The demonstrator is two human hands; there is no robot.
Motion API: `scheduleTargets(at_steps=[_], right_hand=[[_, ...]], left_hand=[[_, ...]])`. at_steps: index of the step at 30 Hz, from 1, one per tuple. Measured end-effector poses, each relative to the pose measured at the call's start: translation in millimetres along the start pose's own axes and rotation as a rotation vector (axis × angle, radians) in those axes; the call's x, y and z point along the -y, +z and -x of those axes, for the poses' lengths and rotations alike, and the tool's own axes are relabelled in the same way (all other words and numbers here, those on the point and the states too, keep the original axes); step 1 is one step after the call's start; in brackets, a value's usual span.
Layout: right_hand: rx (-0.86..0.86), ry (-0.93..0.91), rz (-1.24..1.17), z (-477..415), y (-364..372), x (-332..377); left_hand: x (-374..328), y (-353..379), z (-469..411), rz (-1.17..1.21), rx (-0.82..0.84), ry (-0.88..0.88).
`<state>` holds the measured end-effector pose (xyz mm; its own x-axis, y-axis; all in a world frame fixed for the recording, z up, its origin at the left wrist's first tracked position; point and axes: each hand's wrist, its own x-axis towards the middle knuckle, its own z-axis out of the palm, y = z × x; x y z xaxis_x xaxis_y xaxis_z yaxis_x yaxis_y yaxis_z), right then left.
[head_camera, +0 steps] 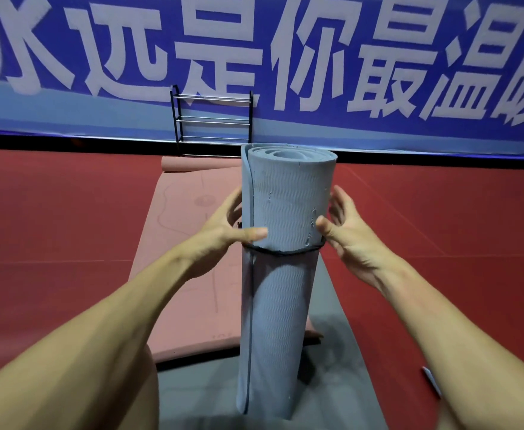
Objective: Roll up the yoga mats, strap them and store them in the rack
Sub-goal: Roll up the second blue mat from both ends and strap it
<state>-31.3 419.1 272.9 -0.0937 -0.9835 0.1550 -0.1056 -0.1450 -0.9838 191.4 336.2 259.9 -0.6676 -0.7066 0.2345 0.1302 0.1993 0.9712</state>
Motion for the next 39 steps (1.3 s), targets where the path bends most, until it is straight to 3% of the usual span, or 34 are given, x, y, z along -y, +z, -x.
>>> scheduleTargets(at_steps=[6,12,14,18,22,27,34,39], right_hand=[[0.058,0.078,0.258,5,19,-24],[0.118,0.231,0.275,10,15,-39],[0.12,0.207,0.253,10,13,-32],[-0.069,0.049,0.138,2,14,-30],[-0.038,0.061,0.165,1,14,-32],[0.034,0.085,0.246,1,11,-41],[0.094,0.115,0.274,8,12,-48],[0.246,0.187,0.428,17,12,-63]], left_hand=[[14,9,-8,-0.047,-0.111,-0.07],[25,-1,-2,-0.168,-0.028,-0.207],[27,-1,0,-0.202,0.011,-0.249],[32,3,3,-0.267,0.076,-0.309],[30,5,3,-0.193,0.136,-0.288],[25,2,1,-0.083,0.068,-0.277],[39,-1,5,-0.27,0.163,-0.318],[42,-2,7,-0.328,0.204,-0.338]])
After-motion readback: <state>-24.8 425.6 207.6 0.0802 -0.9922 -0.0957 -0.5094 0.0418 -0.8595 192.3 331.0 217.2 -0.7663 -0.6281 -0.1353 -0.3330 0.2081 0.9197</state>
